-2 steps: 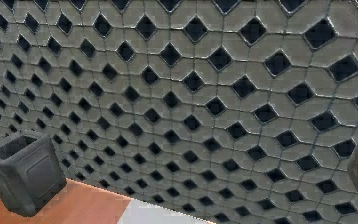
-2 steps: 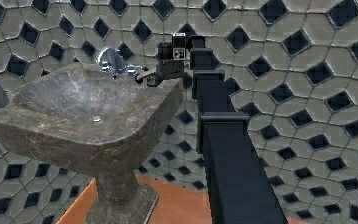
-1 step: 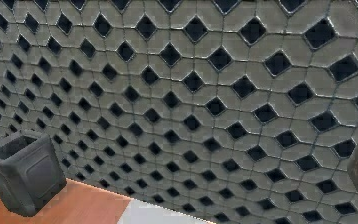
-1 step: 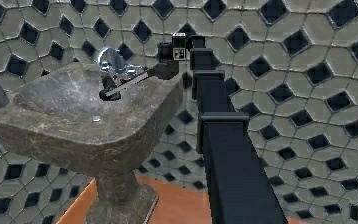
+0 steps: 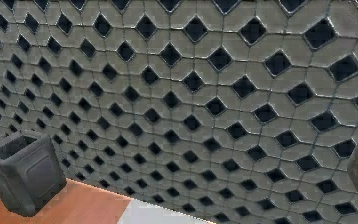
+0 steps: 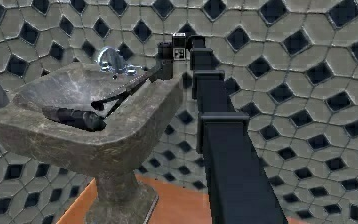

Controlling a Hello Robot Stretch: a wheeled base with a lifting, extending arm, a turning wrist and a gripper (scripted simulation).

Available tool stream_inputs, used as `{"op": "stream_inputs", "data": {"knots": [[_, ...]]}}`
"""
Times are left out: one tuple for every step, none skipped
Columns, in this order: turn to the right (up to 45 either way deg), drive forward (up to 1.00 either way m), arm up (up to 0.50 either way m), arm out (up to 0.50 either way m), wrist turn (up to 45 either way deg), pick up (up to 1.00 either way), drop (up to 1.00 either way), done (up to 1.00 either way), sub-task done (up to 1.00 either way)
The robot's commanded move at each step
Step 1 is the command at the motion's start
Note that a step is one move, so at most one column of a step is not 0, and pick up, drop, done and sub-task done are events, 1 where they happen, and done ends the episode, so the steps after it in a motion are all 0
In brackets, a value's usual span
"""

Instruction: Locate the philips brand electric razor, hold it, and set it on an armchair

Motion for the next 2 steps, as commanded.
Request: {"op": "stream_inputs", "data": {"knots": [[0.0,0.00,0.00,0.00,-18.0,0.00,0.00,0.00,0.00],[0.0,0.00,0.00,-0.44,0.0,0.00,0.00,0.00,0.00]]}}
